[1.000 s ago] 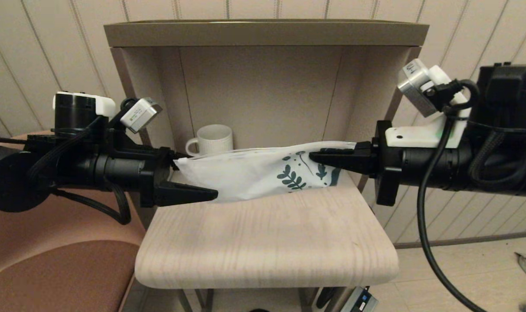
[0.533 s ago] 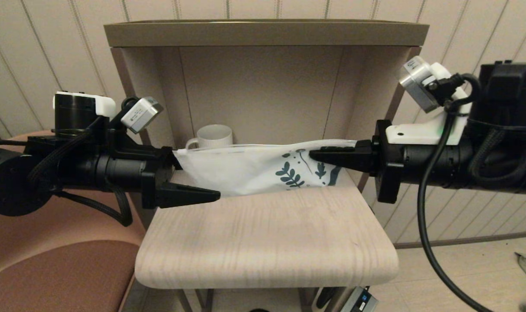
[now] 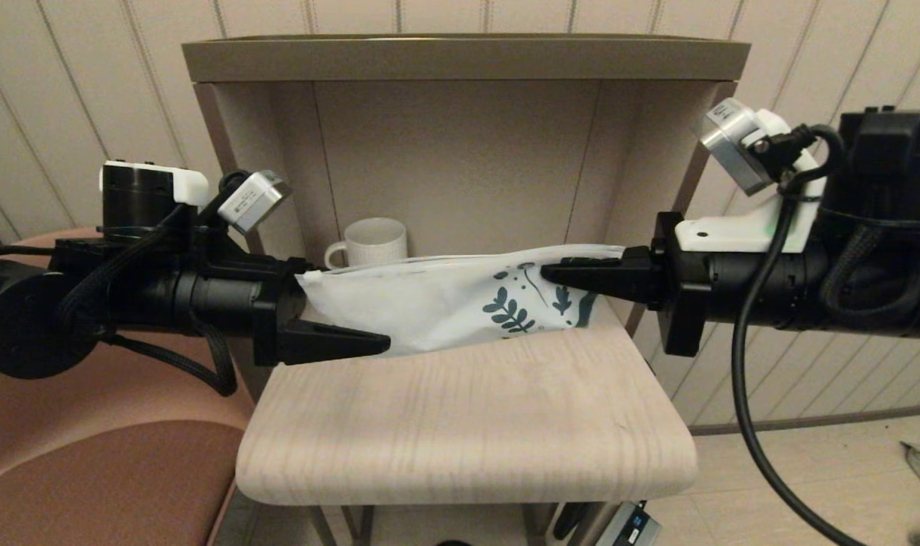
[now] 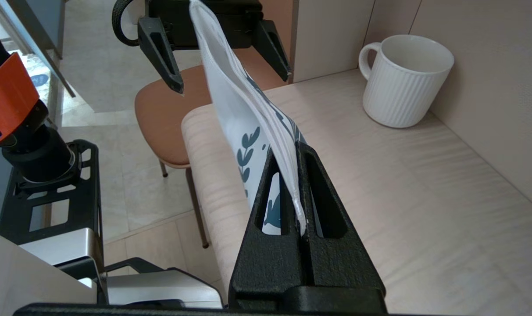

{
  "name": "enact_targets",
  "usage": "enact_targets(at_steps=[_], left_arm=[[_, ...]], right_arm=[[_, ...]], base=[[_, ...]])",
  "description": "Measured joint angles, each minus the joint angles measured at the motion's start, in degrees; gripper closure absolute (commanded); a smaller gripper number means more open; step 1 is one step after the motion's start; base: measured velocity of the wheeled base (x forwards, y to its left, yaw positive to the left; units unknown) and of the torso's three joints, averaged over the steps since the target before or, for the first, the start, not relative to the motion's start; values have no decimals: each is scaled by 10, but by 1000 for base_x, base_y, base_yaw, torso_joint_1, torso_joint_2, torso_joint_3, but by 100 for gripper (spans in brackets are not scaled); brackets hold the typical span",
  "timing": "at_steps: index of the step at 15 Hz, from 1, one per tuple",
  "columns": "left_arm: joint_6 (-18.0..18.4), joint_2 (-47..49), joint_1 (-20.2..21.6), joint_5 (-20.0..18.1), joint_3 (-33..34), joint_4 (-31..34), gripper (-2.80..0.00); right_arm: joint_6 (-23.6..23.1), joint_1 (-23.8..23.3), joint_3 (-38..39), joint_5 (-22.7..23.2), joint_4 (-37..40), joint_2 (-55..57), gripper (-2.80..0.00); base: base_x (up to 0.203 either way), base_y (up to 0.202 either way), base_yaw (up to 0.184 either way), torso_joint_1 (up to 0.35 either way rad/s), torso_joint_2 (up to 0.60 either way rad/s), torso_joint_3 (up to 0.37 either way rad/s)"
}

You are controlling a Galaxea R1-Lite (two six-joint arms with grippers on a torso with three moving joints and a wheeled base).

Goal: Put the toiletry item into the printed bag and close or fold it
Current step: Hand it to the other hand

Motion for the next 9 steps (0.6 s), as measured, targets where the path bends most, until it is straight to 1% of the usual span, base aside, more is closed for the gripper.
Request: enact_targets(at_steps=[1, 2, 5, 9], left_arm=[[-6, 0, -2, 0, 0, -6, -136], [-11, 0, -3, 0, 4, -13, 0], [-38, -3, -8, 0, 7, -20, 0], [-43, -4, -9, -1, 8, -28, 0]], right_arm=[[0, 0, 0, 0, 0, 0, 0], [0, 0, 0, 0, 0, 0, 0], [0, 0, 1, 0, 0, 0, 0], [-2, 0, 2, 1, 0, -1, 0]], base=[[0, 0, 0, 0, 0, 0], [0, 0, 0, 0, 0, 0], [0, 0, 0, 0, 0, 0], [0, 0, 0, 0, 0, 0]])
